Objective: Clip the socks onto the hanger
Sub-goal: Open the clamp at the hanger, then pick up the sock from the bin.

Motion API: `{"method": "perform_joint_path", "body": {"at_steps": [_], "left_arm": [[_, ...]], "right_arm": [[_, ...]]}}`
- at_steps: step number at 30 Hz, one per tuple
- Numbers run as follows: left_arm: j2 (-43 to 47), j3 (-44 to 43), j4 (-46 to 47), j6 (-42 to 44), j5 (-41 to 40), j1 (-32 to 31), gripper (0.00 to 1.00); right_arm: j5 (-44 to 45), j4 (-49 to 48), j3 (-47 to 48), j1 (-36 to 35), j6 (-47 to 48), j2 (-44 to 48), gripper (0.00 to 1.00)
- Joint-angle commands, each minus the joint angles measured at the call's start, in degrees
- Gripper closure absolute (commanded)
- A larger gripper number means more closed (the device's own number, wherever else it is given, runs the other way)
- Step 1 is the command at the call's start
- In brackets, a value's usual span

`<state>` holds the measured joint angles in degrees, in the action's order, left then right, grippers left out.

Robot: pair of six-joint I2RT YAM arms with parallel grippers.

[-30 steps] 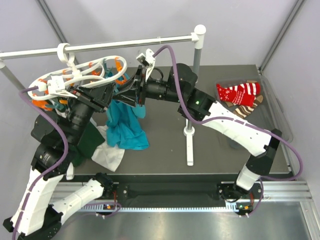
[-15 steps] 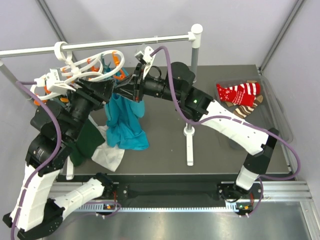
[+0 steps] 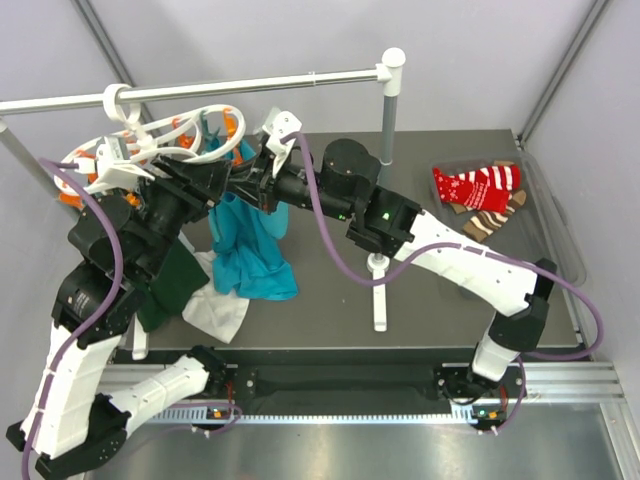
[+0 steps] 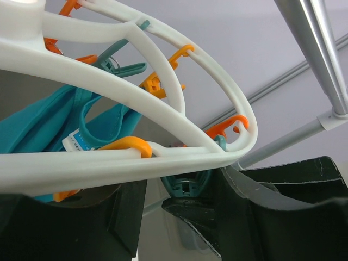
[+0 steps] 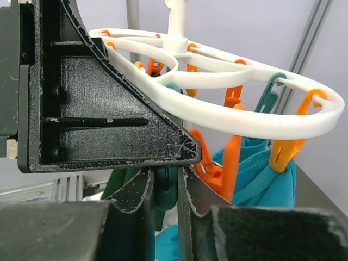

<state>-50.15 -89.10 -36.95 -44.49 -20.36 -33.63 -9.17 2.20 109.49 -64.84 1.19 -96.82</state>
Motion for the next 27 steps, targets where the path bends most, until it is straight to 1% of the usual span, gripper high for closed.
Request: {"method": "perform_joint_path", "body": {"at_steps": [1,2,3,4,5,6,7,8,9,10,11,13,15,17,18,19,21,22,23,24,25,26,27], "left_arm": [[-0.56,-1.52,2.41,-0.34,-2.58,0.14,0.47],[-0.39,-1.34,2.76,-0.07,-2.58,0.14,0.49],[-0.30,-1.17,3.02,0.02,-2.75,0.14,0.56],[-0.12,-0.90,3.63,0.10,-2.76,0.14,0.61],[-0.04,-0.81,3.81,0.37,-2.76,0.23,0.71],[-0.12,-0.81,3.90,0.54,-2.84,0.14,0.89],[-0.21,-1.07,3.73,0.72,-2.76,0.14,1.00],[-0.30,-1.25,3.38,0.89,-3.19,0.14,1.00],[-0.39,-1.51,2.94,0.98,-3.28,0.14,1.00],[-0.39,-1.78,2.41,1.07,-3.46,0.14,1.00],[-0.39,-1.87,2.06,1.16,-3.72,0.14,1.00],[-0.30,-1.87,1.79,1.42,-3.90,0.14,1.00],[-0.21,-1.87,1.71,1.95,-3.81,0.14,1.00],[-0.03,-1.87,1.53,2.74,-3.55,0.23,1.00],[0.14,-1.95,1.36,3.09,-3.63,0.14,1.00],[0.31,-1.87,1.35,3.53,-3.72,0.14,1.00],[0.58,-1.78,1.18,4.06,-3.90,0.14,1.00],[0.84,-1.61,1.18,4.32,-3.90,0.14,1.00],[1.02,-1.52,1.18,5.02,-3.99,0.14,1.00],[1.28,-1.34,1.18,5.29,-3.90,0.14,1.00],[1.46,-0.99,1.18,5.73,-3.81,0.14,1.00],[1.63,-0.81,1.26,6.51,-3.64,0.14,1.00],[1.90,-0.38,1.09,6.78,-3.63,0.23,1.00]], "right_arm": [[0.20,-0.70,-0.59,-1.43,2.85,3.56,1.00],[0.12,-0.70,-0.60,-1.43,2.85,3.65,1.00],[0.12,-0.62,-0.60,-1.43,2.85,3.74,1.00],[-0.06,-0.61,-0.68,-1.52,2.76,3.74,1.00],[-0.15,-0.61,-0.68,-1.52,2.85,3.83,1.00],[-0.15,-0.61,-0.68,-1.43,2.59,3.83,1.00],[-0.15,-0.53,-0.77,-1.43,2.50,3.74,0.97],[-0.06,0.17,-0.77,-1.52,2.41,3.91,0.88],[0.03,0.87,-0.77,-1.52,2.50,4.09,0.73],[1.07,1.66,-0.95,-1.34,2.76,4.35,0.44],[2.04,2.54,-1.38,-1.43,2.94,4.70,0.33],[5.37,5.09,-3.92,-1.43,3.55,6.98,0.19],[7.49,7.63,-6.91,-1.43,4.08,10.66,0.17],[11.43,8.96,-12.97,-1.34,3.91,13.83,0.13],[13.02,11.14,-15.08,-1.34,3.12,17.15,0.12],[16.69,12.38,-19.27,-1.34,2.59,18.75,0.11],[20.05,15.98,-23.25,-1.26,1.36,23.31,0.09],[23.90,20.00,-27.10,-1.26,-0.21,24.73,0.09],[25.85,21.95,-29.23,-1.17,-0.83,26.05,0.09],[27.43,23.80,-31.34,-1.08,-3.01,28.85,0.09],[30.23,25.91,-35.53,-0.91,-6.00,30.18,0.09],[31.48,28.97,-37.75,-0.56,-7.77,31.59,0.08],[32.54,30.83,-41.69,-0.29,-11.87,34.38,0.08]]}}
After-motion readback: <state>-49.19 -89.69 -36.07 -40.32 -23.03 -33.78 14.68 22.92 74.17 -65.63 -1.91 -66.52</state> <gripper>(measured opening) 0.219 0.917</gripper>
